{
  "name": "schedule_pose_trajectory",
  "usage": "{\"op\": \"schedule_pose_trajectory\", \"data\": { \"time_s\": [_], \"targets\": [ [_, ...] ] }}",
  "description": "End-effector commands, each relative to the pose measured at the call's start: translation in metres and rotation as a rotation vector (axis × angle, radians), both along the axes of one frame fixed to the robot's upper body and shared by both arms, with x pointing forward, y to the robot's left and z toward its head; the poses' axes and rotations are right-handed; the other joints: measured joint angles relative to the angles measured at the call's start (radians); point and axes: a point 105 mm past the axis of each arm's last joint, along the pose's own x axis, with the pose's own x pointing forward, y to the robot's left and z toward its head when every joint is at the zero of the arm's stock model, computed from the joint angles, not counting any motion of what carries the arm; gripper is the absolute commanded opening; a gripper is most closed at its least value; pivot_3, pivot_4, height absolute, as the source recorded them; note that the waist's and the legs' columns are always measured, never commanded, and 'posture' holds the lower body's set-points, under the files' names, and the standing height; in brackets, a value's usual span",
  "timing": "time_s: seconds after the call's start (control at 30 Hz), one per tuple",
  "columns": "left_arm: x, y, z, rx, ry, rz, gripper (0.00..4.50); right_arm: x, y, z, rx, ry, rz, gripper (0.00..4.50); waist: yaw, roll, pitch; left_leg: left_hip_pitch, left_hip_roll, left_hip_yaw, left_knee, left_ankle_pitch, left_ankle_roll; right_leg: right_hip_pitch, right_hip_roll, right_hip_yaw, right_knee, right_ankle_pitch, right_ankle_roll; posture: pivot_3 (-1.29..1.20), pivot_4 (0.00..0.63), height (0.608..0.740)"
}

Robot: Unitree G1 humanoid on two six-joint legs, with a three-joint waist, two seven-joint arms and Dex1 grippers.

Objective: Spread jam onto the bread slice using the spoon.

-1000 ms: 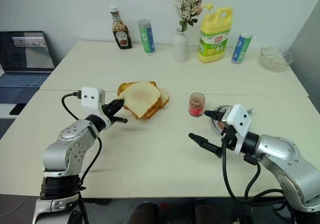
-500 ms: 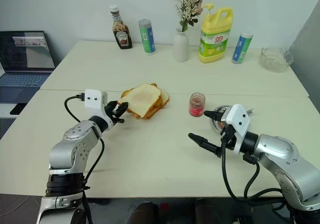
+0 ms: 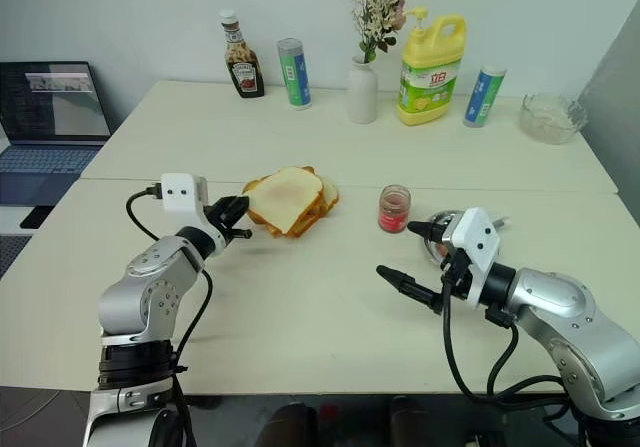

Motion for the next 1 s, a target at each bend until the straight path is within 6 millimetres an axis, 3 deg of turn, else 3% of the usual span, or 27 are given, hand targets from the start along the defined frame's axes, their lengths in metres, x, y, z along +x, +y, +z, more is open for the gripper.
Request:
{"op": "schedule_pose_trajectory", "data": {
  "time_s": [0.03, 0.23, 0.4, 0.53, 0.73, 0.9, 1.0],
  "targets": [
    [0.0, -0.004, 0.018, -0.023, -0.056, -0.016, 0.02, -0.002, 0.001, 0.007, 0.012, -0.035, 0.006, 4.5, 0.0, 0.0, 0.0, 0.0, 0.0, 0.0, 0.0, 0.0, 0.0, 0.0, 0.0, 0.0, 0.0, 0.0, 0.0, 0.0, 0.15, 0.74],
    [-0.004, -0.006, 0.026, -0.065, -0.075, -0.051, 0.02, -0.002, 0.001, 0.006, 0.014, -0.036, 0.001, 4.5, 0.0, 0.0, 0.0, 0.0, 0.0, 0.0, 0.0, 0.0, 0.0, 0.0, 0.0, 0.0, 0.0, 0.0, 0.0, 0.0, 0.15, 0.74],
    [-0.03, -0.04, 0.058, -0.262, -0.093, -0.376, 0.02, 0.0, -0.007, 0.007, 0.001, -0.029, -0.015, 4.5, 0.0, 0.0, 0.0, 0.0, 0.0, 0.0, 0.0, 0.0, 0.0, 0.0, 0.0, 0.0, 0.0, 0.0, 0.0, 0.0, 0.15, 0.74],
    [-0.046, -0.055, 0.075, -0.338, -0.061, -0.551, 0.02, 0.001, -0.014, 0.008, -0.014, -0.019, -0.021, 4.5, -0.001, 0.0, 0.0, 0.0, 0.0, -0.001, 0.0, 0.0, 0.0, 0.0, 0.0, -0.001, 0.001, -0.001, 0.001, 0.0, 0.15, 0.74],
    [-0.078, -0.09, 0.099, -0.391, 0.001, -0.88, 0.02, -0.018, -0.02, 0.004, -0.056, 0.086, 0.076, 4.5, 0.001, -0.001, 0.001, 0.0, 0.0, -0.001, 0.0, 0.0, 0.0, 0.0, 0.0, -0.001, 0.0, -0.001, 0.001, 0.0, 0.15, 0.74],
    [-0.1, -0.109, 0.108, -0.476, 0.067, -1.067, 0.02, -0.031, -0.021, 0.002, -0.073, 0.151, 0.118, 4.5, 0.0, -0.001, 0.001, 0.0, 0.0, -0.001, 0.0, 0.0, 0.0, 0.0, 0.0, -0.001, 0.0, -0.001, 0.002, 0.0, 0.15, 0.74],
    [-0.101, -0.107, 0.096, -0.516, 0.137, -1.048, 0.02, -0.042, -0.022, -0.001, -0.09, 0.194, 0.142, 4.5, -0.001, -0.001, 0.001, 0.0, 0.0, -0.002, 0.0, 0.0, 0.0, 0.0, 0.0, 0.0, 0.0, -0.001, 0.002, 0.0, 0.15, 0.74]
  ]
}}
